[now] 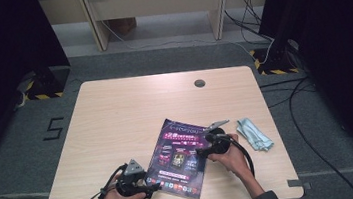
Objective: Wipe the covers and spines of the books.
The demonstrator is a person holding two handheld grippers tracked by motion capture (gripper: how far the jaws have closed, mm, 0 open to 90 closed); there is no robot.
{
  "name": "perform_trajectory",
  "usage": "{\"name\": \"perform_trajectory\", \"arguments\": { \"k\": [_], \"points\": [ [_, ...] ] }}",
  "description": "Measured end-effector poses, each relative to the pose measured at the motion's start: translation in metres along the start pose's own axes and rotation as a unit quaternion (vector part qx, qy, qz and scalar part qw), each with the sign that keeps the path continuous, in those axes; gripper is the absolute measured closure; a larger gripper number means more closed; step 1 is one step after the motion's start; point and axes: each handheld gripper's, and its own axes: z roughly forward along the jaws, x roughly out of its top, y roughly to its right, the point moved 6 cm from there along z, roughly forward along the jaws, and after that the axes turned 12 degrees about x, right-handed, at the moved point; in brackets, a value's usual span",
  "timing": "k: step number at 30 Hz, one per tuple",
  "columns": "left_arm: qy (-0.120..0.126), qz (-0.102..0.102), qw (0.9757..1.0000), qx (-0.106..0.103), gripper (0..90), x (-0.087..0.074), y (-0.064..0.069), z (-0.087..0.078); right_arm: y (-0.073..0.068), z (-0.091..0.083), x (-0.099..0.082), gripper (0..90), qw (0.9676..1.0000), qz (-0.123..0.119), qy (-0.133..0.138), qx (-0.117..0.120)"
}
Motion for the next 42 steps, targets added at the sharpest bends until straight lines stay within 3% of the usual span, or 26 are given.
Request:
{"name": "perform_trajectory", "arguments": {
  "k": [4,8,12,15,19,23,33,42],
  "points": [
    [-0.001,0.023,0.9997,-0.006,29.5,-0.002,0.007,-0.001,0.005,0.006,0.009,27.6,1.0000,-0.006,0.006,0.001],
    [0.004,0.026,0.9996,-0.013,30.6,-0.001,0.009,-0.002,0.007,0.007,0.014,31.2,0.9999,-0.011,0.011,0.003],
    [0.026,0.000,0.9993,-0.025,31.4,0.008,0.005,-0.003,0.002,-0.003,0.007,31.0,0.9999,-0.009,0.008,0.007],
    [0.026,-0.004,0.9995,-0.020,29.5,0.014,0.001,0.003,-0.003,-0.006,-0.001,31.0,0.9998,-0.011,0.006,0.015],
    [0.031,-0.030,0.9987,-0.026,27.8,0.022,-0.007,0.008,-0.010,-0.003,-0.007,31.0,0.9996,-0.017,-0.007,0.024],
    [0.024,-0.029,0.9990,-0.026,30.3,0.023,-0.009,0.013,-0.010,0.001,-0.004,29.0,0.9996,-0.019,-0.003,0.021],
    [0.012,0.018,0.9995,-0.021,30.7,0.017,0.008,0.013,-0.006,0.009,0.007,28.6,0.9997,-0.020,0.004,0.011],
    [0.011,0.027,0.9992,-0.027,29.9,0.017,0.017,0.014,-0.002,0.013,0.016,29.7,0.9995,-0.032,0.008,-0.002]
  ]
}}
